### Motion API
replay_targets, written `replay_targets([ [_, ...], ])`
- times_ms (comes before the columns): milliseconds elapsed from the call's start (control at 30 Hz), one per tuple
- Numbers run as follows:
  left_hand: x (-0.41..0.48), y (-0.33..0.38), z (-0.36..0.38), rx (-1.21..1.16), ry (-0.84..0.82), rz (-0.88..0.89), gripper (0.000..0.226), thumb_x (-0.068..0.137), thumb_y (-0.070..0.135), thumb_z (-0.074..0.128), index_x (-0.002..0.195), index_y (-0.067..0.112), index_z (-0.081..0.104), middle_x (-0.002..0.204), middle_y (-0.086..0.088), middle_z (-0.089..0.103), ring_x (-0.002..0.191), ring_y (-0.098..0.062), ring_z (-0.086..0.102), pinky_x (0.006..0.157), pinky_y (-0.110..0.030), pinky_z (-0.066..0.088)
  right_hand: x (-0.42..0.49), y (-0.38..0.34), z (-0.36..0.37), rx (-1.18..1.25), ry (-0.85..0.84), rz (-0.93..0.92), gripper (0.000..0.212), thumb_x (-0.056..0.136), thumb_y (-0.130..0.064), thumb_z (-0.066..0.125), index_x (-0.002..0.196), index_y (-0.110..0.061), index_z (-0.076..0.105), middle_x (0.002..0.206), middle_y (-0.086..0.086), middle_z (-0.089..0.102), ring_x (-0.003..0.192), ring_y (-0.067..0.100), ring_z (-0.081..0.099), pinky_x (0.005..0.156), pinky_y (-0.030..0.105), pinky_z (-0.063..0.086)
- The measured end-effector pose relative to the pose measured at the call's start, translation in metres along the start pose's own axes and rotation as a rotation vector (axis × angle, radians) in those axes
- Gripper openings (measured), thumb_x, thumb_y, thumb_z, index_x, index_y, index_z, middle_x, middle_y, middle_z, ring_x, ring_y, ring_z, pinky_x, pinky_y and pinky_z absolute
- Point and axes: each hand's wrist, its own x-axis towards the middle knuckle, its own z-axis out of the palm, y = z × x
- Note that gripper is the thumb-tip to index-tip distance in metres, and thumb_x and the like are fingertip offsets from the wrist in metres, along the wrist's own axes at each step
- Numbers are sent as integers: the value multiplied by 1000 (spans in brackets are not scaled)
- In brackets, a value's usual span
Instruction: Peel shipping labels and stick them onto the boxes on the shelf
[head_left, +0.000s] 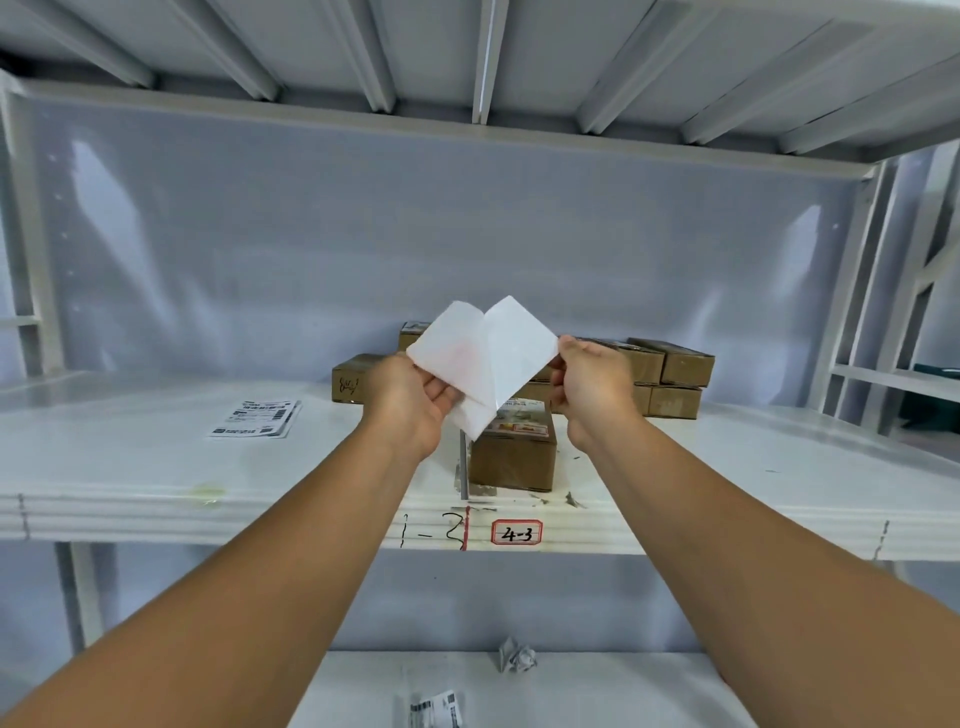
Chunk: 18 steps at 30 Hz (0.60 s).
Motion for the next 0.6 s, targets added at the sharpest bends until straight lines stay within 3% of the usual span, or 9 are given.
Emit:
replay_targets([
  [133,7,4,-14,-101,162,-25,32,97,6,26,88,9,56,87,-5,63,72,-16,61,72,-28,50,11,-1,-4,11,146,-9,29,96,-18,50,68,-14,57,62,0,55,54,13,47,54,27,37],
  [200,13,7,-23,-144,244,-18,33,96,7,22,97,9,55,95,-7,62,72,-17,61,75,-29,50,16,-2,-11,70,254,24,32,96,-19,49,64,-14,55,61,1,53,52,14,44,52,26,36],
  [333,21,13,-42,-164,310,24,33,95,3,21,104,7,53,98,-10,61,68,-18,60,64,-28,53,23,7,-27,25,272,6,20,97,-18,43,82,-9,53,64,-1,48,51,11,44,46,21,36],
  [400,25,13,-51,-91,338,8,34,94,3,24,103,7,56,94,-8,62,66,-18,59,52,-26,50,25,13,-29,94,315,62,18,98,-18,39,90,-8,52,61,0,48,48,12,43,46,23,34],
  [467,32,13,-59,12,345,7,35,93,1,24,109,7,54,92,-10,63,67,-20,59,54,-29,51,24,11,-27,267,353,124,18,99,-19,41,91,-10,54,55,2,51,42,12,44,44,23,34],
  [600,40,12,-67,448,288,-31,32,89,-4,22,90,4,53,71,-12,60,63,-23,58,45,-33,50,19,3,-17,500,202,87,15,100,-18,45,95,-8,55,69,8,62,43,10,59,42,18,46],
])
